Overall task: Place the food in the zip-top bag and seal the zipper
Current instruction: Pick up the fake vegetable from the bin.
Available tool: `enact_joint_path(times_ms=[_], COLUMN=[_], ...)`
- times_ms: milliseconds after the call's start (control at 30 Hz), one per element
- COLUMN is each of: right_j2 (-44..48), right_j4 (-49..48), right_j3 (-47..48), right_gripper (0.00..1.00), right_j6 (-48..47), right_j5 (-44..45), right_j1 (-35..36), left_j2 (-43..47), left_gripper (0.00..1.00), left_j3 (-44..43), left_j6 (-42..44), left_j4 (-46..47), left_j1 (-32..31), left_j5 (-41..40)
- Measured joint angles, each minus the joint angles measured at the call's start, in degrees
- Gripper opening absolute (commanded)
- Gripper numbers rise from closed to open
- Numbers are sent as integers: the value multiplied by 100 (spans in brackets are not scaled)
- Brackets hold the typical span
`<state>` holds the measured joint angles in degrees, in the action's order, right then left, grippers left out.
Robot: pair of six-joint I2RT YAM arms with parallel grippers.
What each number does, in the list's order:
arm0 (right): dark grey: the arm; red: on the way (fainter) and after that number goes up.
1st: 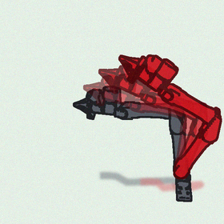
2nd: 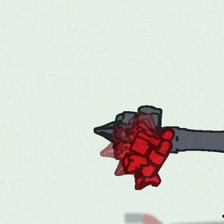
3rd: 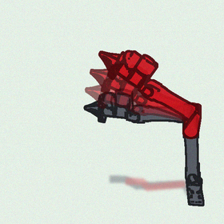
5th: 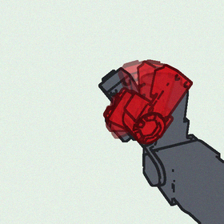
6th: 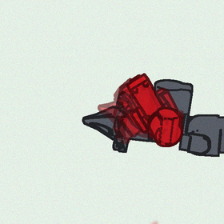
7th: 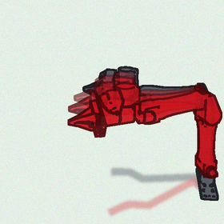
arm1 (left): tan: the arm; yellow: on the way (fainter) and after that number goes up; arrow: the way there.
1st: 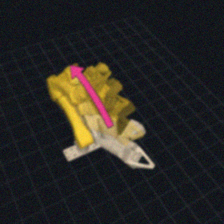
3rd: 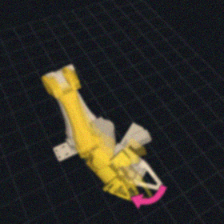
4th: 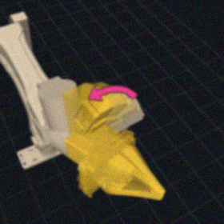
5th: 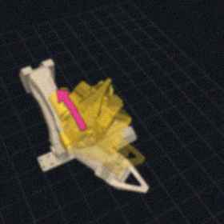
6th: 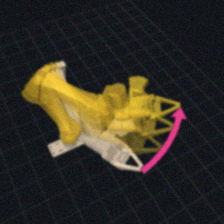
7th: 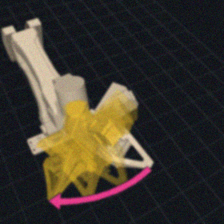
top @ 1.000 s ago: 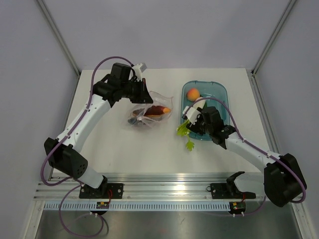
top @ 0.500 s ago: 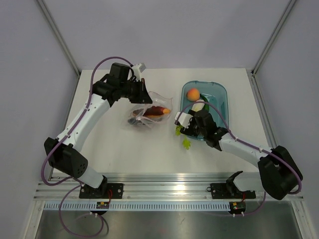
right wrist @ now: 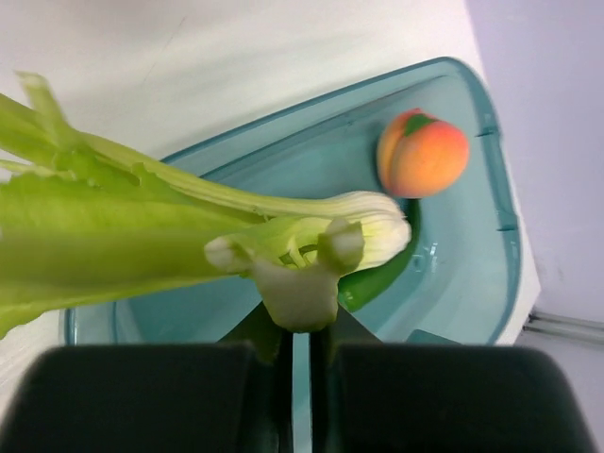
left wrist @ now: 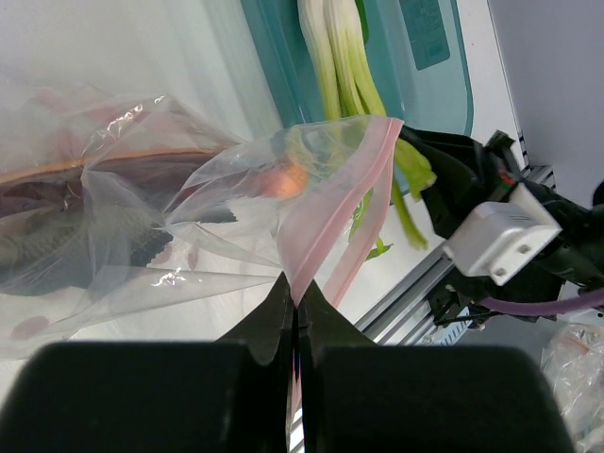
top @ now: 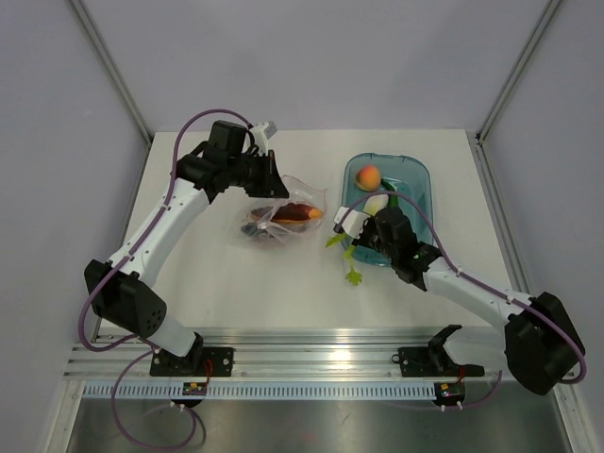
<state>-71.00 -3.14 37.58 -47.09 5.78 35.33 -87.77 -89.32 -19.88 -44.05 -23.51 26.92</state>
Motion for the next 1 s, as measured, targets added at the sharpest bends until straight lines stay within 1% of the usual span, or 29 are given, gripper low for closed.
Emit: enact_joint_path(times_ms=[167, 267, 633, 833, 933, 1000], right_j2=[704, 938, 1276, 1707, 1753, 1626], right_j4=[146, 380, 1808, 1978, 1980, 2020], right_j3=[94, 380, 2039, 2682, 3016, 3353], right_gripper=[0, 0, 0, 0, 0, 0], right_j6=[293, 697, 3106, 4308, 4913, 5381], right_j5=[90, 223, 1158, 1346, 1460, 1488], right_j1=[0, -2, -63, -63, -63, -63], left_j2=[0, 0, 0, 0, 0, 0], left_gripper=[0, 0, 0, 0, 0, 0], left_j3=[2, 24, 50, 50, 50, 50], left_j6=[-4, -22, -109, -262, -570, -852], left_j4=[4, 28, 50, 70, 118, 199], left_j1=[0, 2, 2, 0, 0, -2], left_j5=[0, 0, -4, -59, -195, -275])
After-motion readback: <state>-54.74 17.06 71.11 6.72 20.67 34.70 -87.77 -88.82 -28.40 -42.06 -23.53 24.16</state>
